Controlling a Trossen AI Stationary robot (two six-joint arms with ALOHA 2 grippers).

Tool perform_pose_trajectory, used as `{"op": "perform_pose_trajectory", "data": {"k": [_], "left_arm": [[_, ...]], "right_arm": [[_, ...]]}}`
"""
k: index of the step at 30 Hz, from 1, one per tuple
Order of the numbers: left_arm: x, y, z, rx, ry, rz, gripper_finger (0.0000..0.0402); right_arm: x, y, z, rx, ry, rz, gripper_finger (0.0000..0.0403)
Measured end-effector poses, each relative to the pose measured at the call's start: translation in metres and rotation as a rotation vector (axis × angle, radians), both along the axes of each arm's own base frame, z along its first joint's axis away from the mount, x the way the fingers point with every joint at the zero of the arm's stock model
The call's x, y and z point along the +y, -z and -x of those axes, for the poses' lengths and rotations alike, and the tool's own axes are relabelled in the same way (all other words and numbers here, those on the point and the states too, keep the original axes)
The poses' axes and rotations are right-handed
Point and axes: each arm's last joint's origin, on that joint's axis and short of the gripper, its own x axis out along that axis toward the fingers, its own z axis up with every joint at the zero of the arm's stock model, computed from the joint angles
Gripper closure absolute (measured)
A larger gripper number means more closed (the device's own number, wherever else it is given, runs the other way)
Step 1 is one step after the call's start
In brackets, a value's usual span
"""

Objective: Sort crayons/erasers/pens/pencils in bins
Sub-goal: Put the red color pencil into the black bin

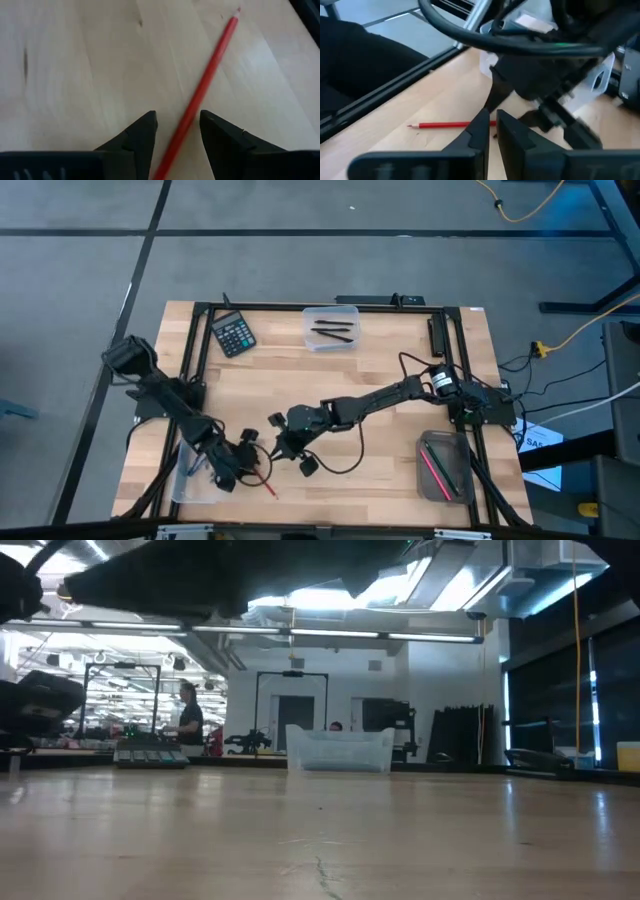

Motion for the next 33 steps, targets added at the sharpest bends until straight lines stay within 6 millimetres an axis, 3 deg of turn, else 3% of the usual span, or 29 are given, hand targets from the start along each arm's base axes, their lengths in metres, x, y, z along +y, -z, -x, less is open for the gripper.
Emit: {"op": "perform_pose_trajectory", "data": {"k": [6, 16, 21, 29, 33], "left_arm": [[-0.005, 0.006, -0.004, -0.02, -0.028, -0.057, 0.0278], [-0.002, 0.007, -0.004, -0.034, -0.064, -0.104, 0.0391], [0.001, 0.0, -0.009, -0.098, -0.126, -0.143, 0.0388], [0.007, -0.032, -0.02, -0.345, -0.315, -0.326, 0.0398], [0.008, -0.039, -0.019, -0.384, -0.319, -0.353, 0.0393]], "right_arm": [[-0.009, -0.003, -0.003, -0.061, -0.034, 0.027, 0.0363], [-0.039, -0.012, -0.013, -0.173, 0.014, 0.026, 0.0363], [-0.055, -0.02, -0.016, -0.209, -0.061, -0.096, 0.0363], [-0.069, -0.022, -0.013, -0.2, -0.297, -0.195, 0.0363], [-0.08, -0.023, -0.013, -0.174, -0.327, -0.25, 0.0365]]}}
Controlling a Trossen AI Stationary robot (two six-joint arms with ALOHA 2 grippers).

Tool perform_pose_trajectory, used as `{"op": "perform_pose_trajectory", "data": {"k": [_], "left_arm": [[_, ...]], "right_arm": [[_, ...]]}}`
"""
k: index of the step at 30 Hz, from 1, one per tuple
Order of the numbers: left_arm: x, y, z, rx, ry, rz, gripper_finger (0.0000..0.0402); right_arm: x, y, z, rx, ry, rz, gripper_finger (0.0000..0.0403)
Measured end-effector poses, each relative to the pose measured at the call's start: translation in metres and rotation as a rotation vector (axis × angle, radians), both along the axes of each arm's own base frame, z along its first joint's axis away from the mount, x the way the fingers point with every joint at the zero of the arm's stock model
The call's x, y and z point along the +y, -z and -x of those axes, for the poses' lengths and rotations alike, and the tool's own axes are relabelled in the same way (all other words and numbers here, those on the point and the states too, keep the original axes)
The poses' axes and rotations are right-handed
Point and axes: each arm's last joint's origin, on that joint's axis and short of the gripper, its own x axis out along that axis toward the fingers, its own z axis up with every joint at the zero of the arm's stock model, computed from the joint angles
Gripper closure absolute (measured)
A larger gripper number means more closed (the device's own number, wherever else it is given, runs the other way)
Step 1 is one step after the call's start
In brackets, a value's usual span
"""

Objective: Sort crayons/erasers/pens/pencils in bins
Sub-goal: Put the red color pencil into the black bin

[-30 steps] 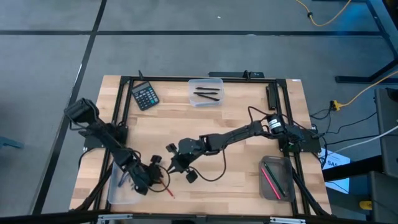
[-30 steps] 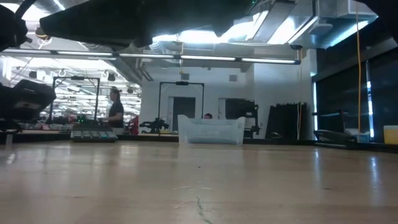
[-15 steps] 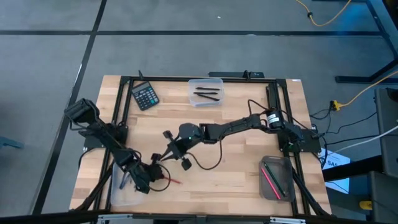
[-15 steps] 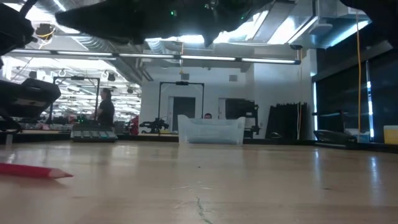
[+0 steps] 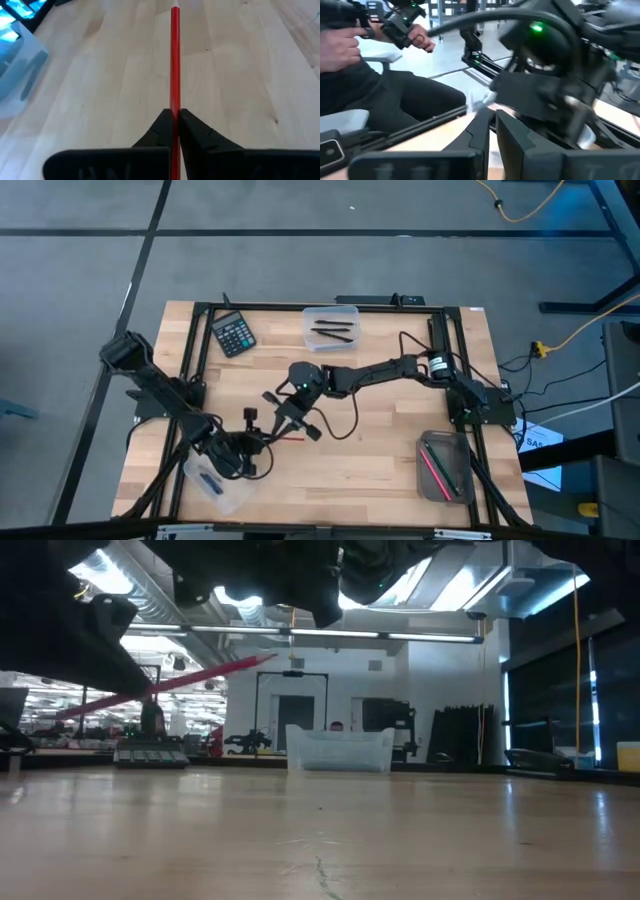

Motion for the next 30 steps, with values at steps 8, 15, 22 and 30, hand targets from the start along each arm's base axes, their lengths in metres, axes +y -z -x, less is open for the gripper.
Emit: {"op": "perform_pose_trajectory", "data": {"k": [8, 15, 22, 30], "left_arm": [[0.003, -0.006, 0.0, -0.079, -0.084, -0.061, 0.0399], [0.008, -0.01, 0.0, -0.202, -0.241, -0.138, 0.0393], [0.022, -0.025, -0.002, -0.294, -0.367, -0.162, 0.0391], [0.048, -0.055, -0.01, -0.307, -0.355, 0.072, 0.0398]], "right_arm": [[-0.023, -0.009, 0.003, -0.029, -0.025, -0.003, 0.0384], [-0.073, -0.056, 0.029, -0.042, 0.044, -0.051, 0.0386], [-0.078, -0.082, 0.1, -0.13, 0.357, 0.08, 0.0387], [-0.073, -0.068, 0.174, -0.345, 0.622, -0.011, 0.0387]]}}
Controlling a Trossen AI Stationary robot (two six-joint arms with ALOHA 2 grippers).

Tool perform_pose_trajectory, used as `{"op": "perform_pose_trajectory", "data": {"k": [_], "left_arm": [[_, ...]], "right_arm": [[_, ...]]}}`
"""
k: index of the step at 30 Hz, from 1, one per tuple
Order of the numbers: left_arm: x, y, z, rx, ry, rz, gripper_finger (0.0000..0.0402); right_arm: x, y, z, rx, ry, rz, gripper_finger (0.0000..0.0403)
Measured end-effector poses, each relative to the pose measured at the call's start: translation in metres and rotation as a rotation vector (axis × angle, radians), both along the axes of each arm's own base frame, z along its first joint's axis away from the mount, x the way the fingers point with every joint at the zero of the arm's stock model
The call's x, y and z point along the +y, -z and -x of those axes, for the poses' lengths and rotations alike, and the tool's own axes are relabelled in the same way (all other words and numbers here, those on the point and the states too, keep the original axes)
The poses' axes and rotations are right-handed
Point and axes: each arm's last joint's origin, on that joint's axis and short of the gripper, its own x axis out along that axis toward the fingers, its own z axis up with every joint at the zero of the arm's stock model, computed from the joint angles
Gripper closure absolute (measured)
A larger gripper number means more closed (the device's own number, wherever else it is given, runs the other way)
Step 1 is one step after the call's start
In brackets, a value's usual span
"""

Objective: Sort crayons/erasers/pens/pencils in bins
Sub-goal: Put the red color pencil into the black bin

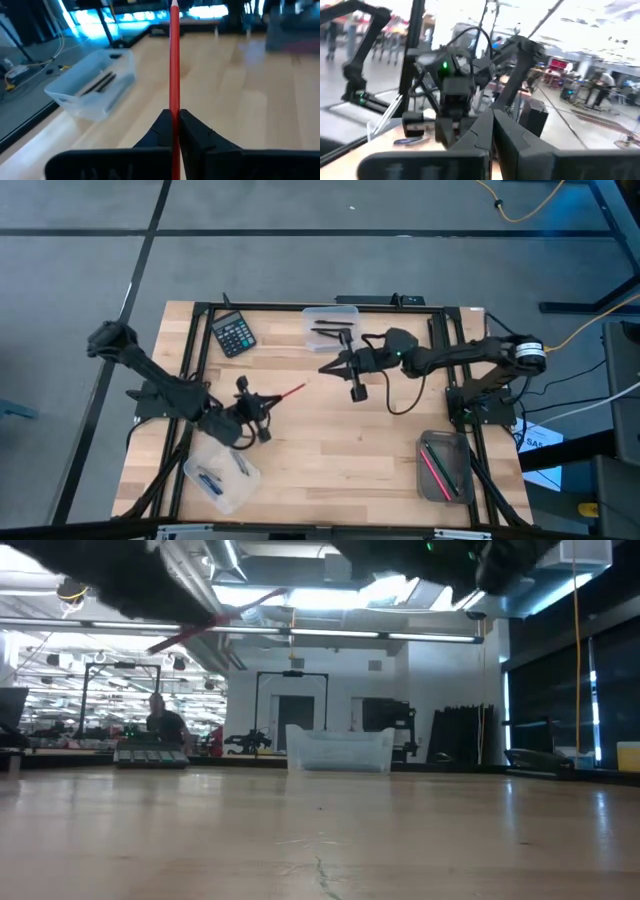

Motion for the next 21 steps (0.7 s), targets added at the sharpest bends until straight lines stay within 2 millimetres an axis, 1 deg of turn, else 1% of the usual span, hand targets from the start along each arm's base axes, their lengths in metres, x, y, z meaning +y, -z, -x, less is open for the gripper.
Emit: {"op": "perform_pose_trajectory", "data": {"k": [2, 4, 7, 11, 15, 18, 21], "left_arm": [[0.006, -0.007, -0.004, -0.045, -0.024, 0.018, 0.0398], [0.01, -0.014, -0.009, -0.091, -0.031, 0.029, 0.0399], [0.016, -0.023, -0.018, -0.149, 0.006, 0.049, 0.0399], [0.025, -0.033, -0.028, -0.212, 0.107, 0.077, 0.0399], [0.032, -0.041, -0.033, -0.281, 0.131, 0.084, 0.0399], [0.037, -0.044, -0.035, -0.289, 0.153, 0.067, 0.0399], [0.038, -0.045, -0.035, -0.296, 0.148, 0.064, 0.04]], "right_arm": [[0.0, 0.014, 0.005, -0.008, 0.002, -0.041, 0.0386], [0.002, 0.028, 0.004, -0.006, -0.003, -0.077, 0.0386], [0.007, 0.048, -0.004, 0.046, 0.017, -0.143, 0.0381], [0.007, 0.066, -0.018, 0.1, 0.057, -0.199, 0.0343], [0.008, 0.069, -0.036, 0.076, 0.025, -0.272, 0.0292], [0.013, 0.069, -0.048, 0.032, -0.002, -0.289, 0.0256], [0.018, 0.066, -0.054, -0.021, -0.002, -0.281, 0.0237]]}}
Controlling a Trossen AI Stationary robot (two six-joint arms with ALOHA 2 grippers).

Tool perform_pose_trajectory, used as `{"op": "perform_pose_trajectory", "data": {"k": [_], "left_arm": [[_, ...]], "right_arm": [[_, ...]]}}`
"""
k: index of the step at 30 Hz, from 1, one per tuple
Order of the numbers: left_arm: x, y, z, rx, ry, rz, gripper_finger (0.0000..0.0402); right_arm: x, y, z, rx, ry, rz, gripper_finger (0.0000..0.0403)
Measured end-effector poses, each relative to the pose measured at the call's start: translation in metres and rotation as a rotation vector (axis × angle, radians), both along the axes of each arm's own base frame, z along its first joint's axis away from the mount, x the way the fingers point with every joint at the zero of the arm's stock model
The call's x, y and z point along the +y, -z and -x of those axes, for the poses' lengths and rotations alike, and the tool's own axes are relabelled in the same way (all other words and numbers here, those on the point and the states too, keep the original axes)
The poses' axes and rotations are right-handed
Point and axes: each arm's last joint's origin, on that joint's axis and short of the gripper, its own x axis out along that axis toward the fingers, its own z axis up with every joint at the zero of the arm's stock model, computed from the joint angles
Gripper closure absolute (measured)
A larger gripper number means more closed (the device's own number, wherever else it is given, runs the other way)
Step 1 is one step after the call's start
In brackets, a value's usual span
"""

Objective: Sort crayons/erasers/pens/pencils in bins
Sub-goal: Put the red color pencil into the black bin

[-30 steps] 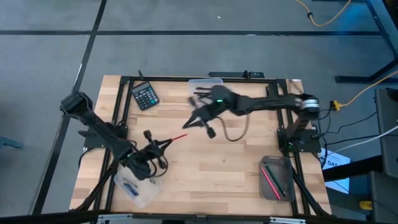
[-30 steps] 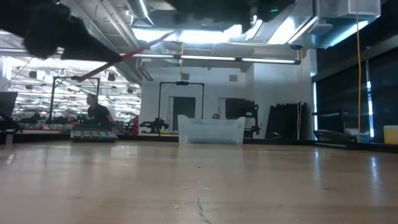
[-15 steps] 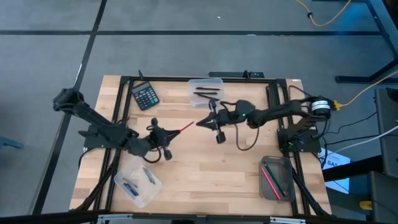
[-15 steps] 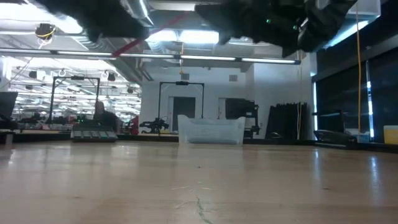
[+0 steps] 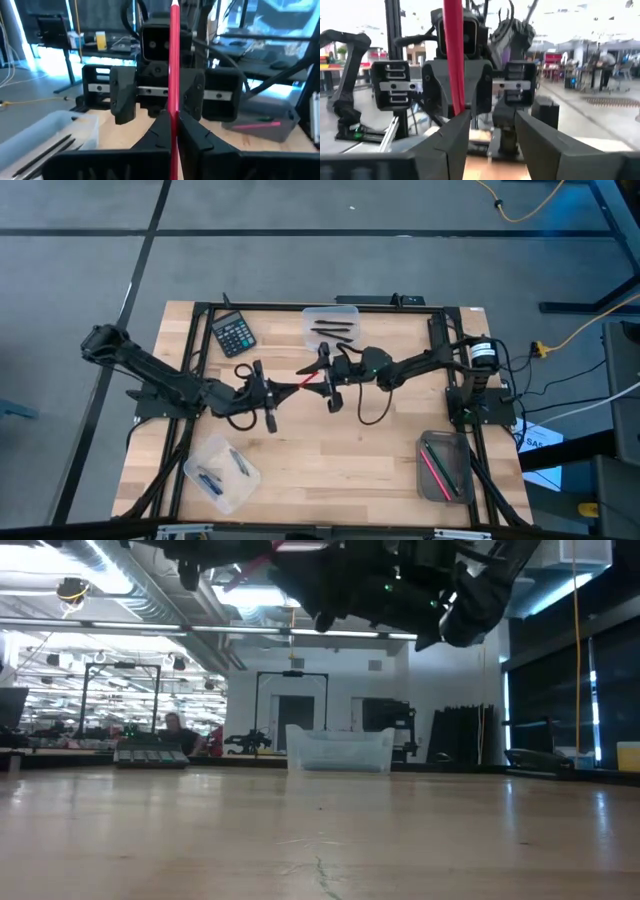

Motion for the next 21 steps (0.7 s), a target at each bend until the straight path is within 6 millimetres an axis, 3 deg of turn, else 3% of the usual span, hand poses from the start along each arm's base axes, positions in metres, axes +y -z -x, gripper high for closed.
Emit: {"op": "perform_pose_trajectory", "data": {"k": [21], "left_arm": [[-0.01, -0.007, 0.002, -0.057, 0.03, -0.046, 0.0399]], "right_arm": [[0.013, 0.001, 0.018, -0.094, -0.012, -0.031, 0.0233]]}}
